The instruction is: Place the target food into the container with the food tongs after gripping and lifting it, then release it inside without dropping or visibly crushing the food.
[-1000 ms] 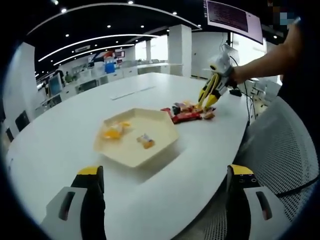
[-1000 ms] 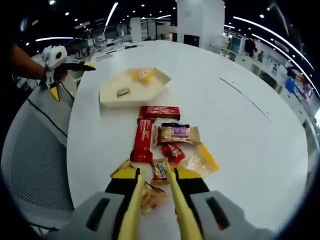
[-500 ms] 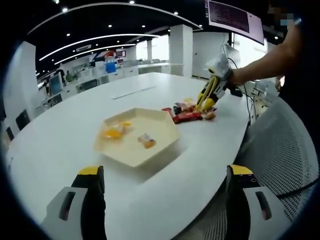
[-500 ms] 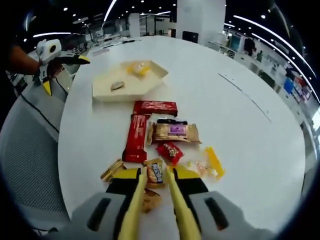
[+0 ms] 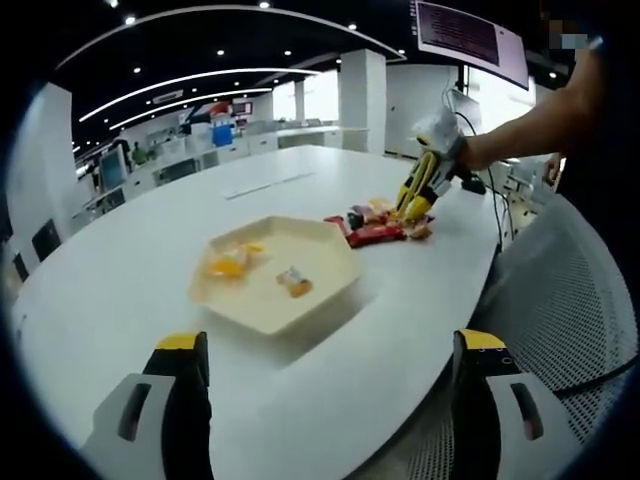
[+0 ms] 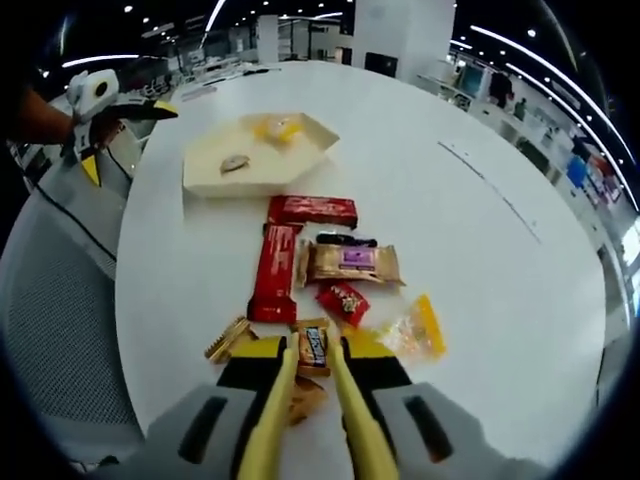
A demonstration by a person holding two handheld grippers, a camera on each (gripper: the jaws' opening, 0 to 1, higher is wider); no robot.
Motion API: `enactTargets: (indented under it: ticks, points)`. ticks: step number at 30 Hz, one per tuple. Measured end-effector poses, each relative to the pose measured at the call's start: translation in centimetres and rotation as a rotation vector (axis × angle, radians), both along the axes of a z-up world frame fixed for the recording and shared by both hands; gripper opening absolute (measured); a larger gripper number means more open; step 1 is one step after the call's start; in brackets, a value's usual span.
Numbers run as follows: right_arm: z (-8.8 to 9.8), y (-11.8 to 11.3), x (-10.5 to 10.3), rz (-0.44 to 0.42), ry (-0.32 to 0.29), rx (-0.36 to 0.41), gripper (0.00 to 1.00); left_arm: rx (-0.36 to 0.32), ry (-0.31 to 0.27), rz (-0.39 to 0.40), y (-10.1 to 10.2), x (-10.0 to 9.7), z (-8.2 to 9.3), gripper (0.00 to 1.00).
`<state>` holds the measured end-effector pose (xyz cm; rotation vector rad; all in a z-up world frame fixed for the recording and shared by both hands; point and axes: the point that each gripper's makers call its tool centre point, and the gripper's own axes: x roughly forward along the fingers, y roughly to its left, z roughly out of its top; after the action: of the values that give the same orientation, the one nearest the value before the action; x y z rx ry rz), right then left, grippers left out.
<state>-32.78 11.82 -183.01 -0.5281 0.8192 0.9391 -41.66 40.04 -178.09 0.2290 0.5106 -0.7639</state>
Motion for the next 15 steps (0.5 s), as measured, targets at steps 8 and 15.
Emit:
enactTargets:
  ticks: [8,15]
  points:
    - [1.0,-0.4,0.4,-0.025,0.022,0.023,0.21,-0.010,-0.006,-0.001,-0.1,0.0,0.2,0.99]
    - [2.1,-0.5,0.9,-0.034,0.021,0.030,0.21,-0.008,-0.010,-0.007,-0.2,0.0,0.2,0.99]
